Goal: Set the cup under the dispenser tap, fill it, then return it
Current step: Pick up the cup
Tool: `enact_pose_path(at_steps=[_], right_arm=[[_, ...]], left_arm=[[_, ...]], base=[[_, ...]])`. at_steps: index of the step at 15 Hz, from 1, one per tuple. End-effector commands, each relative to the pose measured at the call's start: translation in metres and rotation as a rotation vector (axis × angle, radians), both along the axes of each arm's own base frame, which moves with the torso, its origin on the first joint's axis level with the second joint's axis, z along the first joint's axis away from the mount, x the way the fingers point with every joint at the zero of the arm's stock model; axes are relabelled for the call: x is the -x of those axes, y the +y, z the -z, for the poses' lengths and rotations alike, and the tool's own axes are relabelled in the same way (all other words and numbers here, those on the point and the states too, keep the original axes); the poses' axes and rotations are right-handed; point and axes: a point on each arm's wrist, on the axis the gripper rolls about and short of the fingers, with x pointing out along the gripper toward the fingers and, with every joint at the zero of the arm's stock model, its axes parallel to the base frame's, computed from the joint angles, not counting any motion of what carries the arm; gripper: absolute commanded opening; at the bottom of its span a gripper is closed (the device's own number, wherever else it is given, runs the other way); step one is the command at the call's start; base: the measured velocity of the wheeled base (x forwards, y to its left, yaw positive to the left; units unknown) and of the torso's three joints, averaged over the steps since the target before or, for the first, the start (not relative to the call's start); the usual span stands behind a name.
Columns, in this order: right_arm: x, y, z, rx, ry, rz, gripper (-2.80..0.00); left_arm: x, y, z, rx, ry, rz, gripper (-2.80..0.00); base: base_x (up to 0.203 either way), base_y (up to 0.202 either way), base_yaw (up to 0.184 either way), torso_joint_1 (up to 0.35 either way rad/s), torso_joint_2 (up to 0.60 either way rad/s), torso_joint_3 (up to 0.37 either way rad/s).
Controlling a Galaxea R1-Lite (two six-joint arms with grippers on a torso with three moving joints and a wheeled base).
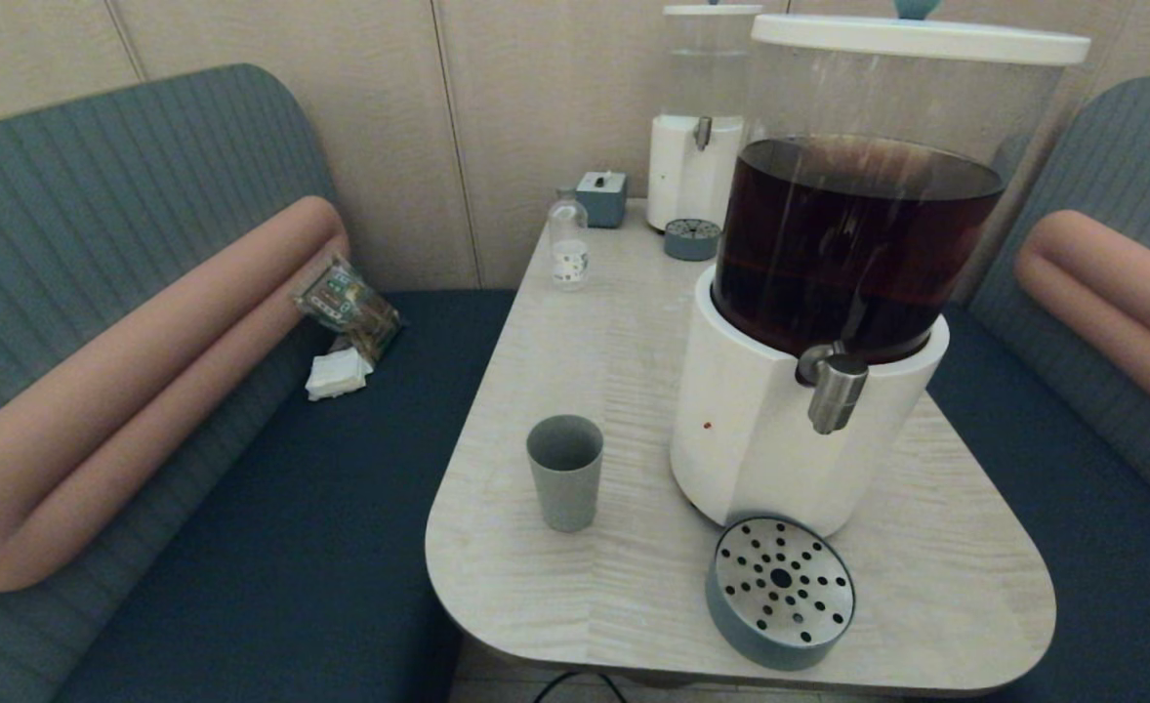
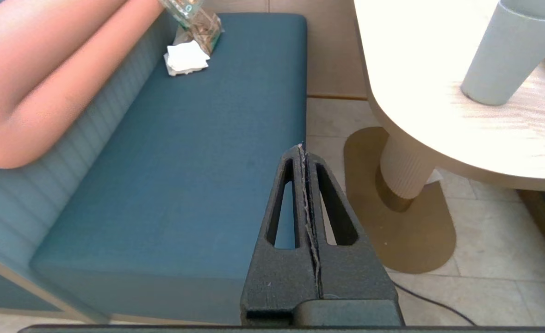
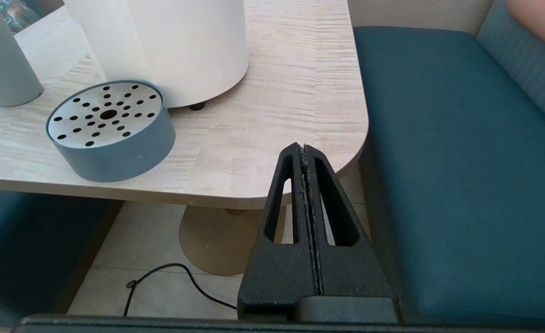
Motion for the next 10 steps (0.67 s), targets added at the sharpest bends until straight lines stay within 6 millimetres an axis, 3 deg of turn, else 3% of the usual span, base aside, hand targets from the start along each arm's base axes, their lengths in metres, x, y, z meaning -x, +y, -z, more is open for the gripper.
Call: enact_pose_path(at_steps=[1,6,8,10], right_arm=[[0.000,0.000,0.000,0.002,0.000,-0.001,-2.80],[0.000,0.000,0.000,0.004,-0.001,-0.001,-2.80],[0.000,0.000,0.000,0.004,0.000,-0.001,-2.80],[0.000,0.000,0.000,0.008,0.005,-0.002,-2.80]], left_arm=[[0.000,0.000,0.000,0.001,0.000,-0.003,-2.80],[0.000,0.000,-0.001,0.016,-0.007,-0.004,-2.80],[0.007,0.000,-0.020,0.023,-0.056,0.005,-2.80],[0.019,-0.001,-0.053,0.033,-0.087,0.042,-2.80]], base=[[0.000,0.000,0.000,0.000,0.00,0.000],[0.000,0.000,0.000,0.000,0.00,0.000],[0.000,0.000,0.000,0.000,0.00,0.000],[0.000,0.000,0.000,0.000,0.00,0.000]])
